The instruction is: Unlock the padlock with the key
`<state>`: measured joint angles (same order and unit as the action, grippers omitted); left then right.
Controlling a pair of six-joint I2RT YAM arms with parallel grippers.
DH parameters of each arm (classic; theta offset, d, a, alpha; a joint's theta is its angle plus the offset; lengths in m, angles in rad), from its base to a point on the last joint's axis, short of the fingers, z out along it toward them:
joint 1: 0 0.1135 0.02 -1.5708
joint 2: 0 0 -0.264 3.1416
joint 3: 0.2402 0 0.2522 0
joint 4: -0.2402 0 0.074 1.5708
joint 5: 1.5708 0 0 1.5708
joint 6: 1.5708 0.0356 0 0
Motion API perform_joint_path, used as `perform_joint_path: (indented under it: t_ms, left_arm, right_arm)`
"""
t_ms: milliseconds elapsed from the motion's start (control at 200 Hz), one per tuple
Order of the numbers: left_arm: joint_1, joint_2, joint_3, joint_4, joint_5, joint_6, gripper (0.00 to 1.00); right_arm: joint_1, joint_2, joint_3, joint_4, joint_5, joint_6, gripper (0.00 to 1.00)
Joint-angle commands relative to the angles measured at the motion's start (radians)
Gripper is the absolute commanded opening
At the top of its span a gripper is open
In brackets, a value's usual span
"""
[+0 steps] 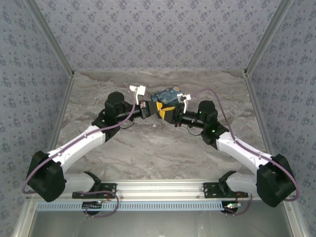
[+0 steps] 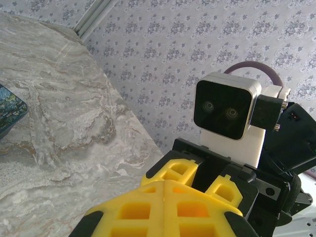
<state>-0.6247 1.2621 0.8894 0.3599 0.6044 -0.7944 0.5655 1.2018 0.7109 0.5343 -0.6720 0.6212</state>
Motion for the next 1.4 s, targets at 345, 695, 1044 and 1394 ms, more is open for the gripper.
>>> perform_joint_path:
  t_ms: [345,695,1044,1394]
  left_arm:
    - [-0.006,-0.024,0.016,0.011,-0.004,0.011,0.00]
    - [-0.004,-0.033,0.009,0.007,-0.036,0.010,0.00]
    - [-0.004,-0.033,0.004,0.017,-0.041,0.000,0.00]
    - [0.013,-0.044,0.003,-0.022,-0.066,0.007,0.14]
  right_arm:
    - [0.003,0.010,0.028,0.006,-0.008,0.000,0.12]
    - [-0.001,-0.033,-0.012,-0.019,0.007,0.000,0.12]
    - [0.003,-0.029,-0.011,-0.023,-0.008,0.000,0.08]
    - [-0.005,-0.075,-0.008,-0.180,0.040,-0.064,0.00]
